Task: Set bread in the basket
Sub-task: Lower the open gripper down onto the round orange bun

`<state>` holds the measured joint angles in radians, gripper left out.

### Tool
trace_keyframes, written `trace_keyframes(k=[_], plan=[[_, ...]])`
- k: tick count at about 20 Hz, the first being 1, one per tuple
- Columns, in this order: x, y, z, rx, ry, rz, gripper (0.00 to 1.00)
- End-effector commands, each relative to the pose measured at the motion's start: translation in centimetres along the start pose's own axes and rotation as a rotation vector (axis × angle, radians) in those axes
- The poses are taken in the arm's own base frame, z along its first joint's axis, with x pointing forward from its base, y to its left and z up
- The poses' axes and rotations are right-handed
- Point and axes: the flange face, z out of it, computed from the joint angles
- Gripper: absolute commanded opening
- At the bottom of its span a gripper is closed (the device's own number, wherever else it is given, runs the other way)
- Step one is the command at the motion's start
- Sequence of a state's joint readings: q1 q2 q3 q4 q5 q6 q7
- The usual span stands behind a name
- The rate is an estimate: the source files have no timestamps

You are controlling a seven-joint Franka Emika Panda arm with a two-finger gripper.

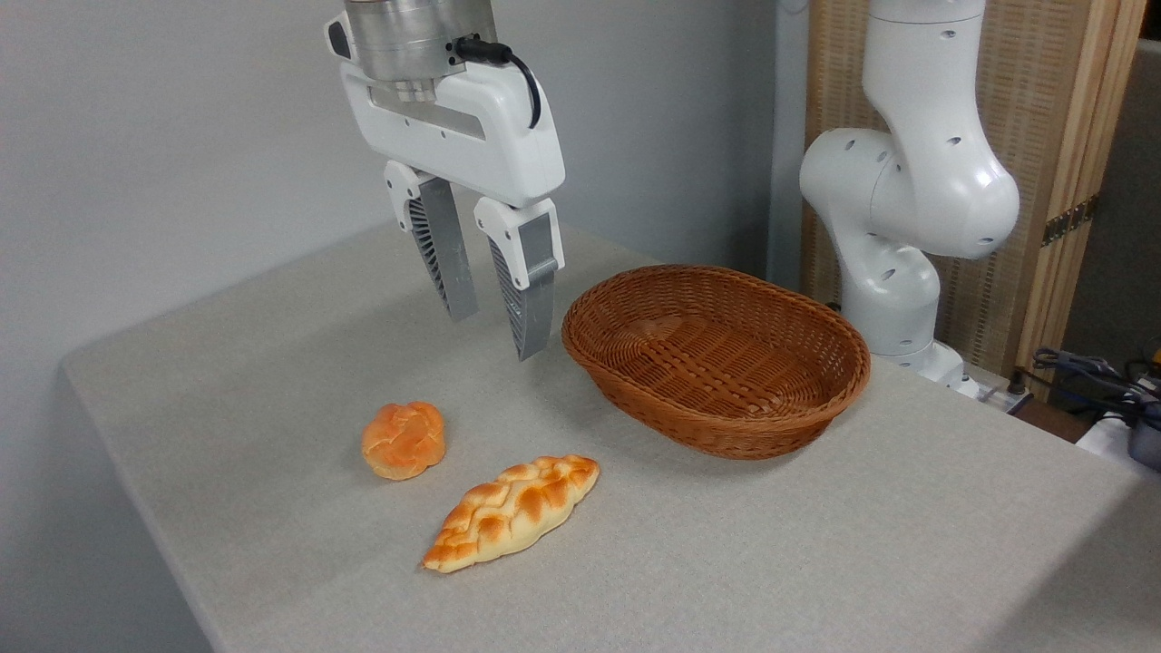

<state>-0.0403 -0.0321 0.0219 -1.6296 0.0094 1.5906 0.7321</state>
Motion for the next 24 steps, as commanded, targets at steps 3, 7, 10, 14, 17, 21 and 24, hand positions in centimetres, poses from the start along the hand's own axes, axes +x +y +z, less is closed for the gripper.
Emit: trace_keyframes(k=[3,7,10,14,17,21,24], plan=[[-0.3,-0.6,-0.4,-0.001,0.004,-0.005,1.00],[-0.3,-0.6,-0.3,-0.002,0.003,-0.005,1.00],[-0.2,-0.6,-0.3,-0.002,0.005,-0.007,1.00],[2.6,2.1,2.3,-0.005,0.002,0.051,1.00],[4.2,3.8,4.5,0.004,0.014,0.090,1.00],[7.2,6.7,8.2,-0.013,0.084,0.140,1.00],[8.9,9.0,12.2,-0.003,0.123,0.188,1.00]])
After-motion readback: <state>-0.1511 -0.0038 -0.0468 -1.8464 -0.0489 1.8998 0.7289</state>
